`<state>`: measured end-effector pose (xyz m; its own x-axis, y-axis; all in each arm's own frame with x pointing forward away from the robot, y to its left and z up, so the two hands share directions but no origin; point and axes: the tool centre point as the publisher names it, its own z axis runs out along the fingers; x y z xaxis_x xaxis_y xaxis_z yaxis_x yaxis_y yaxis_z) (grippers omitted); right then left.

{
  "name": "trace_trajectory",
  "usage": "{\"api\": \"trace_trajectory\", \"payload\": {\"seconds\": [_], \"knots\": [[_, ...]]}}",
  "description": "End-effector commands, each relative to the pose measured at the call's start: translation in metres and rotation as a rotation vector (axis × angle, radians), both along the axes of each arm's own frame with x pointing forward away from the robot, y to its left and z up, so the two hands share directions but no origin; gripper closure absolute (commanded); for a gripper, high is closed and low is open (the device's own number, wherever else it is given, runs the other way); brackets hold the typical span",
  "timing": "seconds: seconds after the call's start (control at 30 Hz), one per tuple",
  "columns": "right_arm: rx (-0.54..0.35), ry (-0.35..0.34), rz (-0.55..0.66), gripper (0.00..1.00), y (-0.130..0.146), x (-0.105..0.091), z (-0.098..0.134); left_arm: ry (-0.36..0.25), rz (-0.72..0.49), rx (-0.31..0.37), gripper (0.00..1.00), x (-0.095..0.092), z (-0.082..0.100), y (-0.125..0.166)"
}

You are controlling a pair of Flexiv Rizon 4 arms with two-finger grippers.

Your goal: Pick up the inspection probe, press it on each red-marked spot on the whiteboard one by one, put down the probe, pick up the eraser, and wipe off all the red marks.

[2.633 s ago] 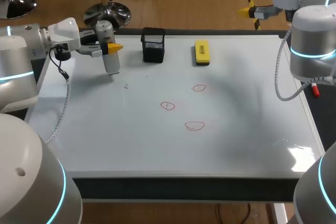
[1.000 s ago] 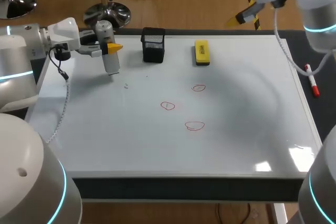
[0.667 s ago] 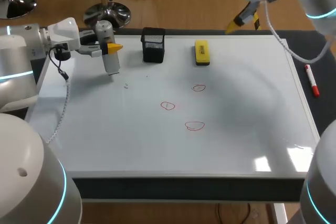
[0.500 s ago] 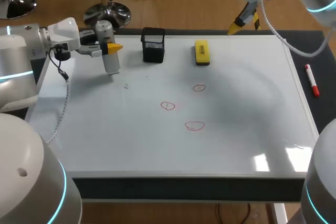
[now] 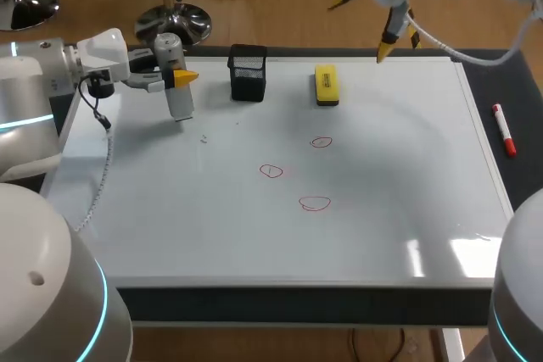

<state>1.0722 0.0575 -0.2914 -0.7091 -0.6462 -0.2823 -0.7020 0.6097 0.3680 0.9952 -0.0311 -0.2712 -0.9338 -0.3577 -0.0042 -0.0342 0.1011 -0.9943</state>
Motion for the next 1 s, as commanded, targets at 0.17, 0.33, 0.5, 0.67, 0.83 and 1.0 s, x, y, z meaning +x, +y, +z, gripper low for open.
{"api": "trace_trajectory", "payload": {"seconds": [0.17, 0.33, 0.5, 0.67, 0.83, 1.0], "knots": [[-0.294, 0.1, 0.228, 0.0, -0.002, -0.004, -0.013, -0.002, 0.001, -0.001, 1.0, 0.0, 0.001, 0.0], [-0.325, 0.05, 0.293, 0.0, 0.0, -0.002, -0.021, -0.002, 0.001, -0.001, 1.0, 0.0, 0.001, 0.0], [-0.329, 0.016, 0.329, 0.0, 0.005, 0.001, -0.029, -0.002, 0.001, -0.001, 1.0, 0.0, 0.001, 0.0], [-0.334, -0.077, 0.417, 0.0, 0.014, 0.0, -0.038, -0.002, 0.001, -0.001, 1.0, 0.0, 0.001, 0.0], [-0.339, -0.108, 0.466, 0.0, 0.022, -0.003, -0.046, -0.002, 0.001, -0.001, 1.0, 0.0, 0.001, 0.0], [-0.336, -0.128, 0.479, 0.0, 0.027, -0.002, -0.054, -0.002, 0.001, -0.001, 1.0, 0.0, 0.001, 0.0]]}}
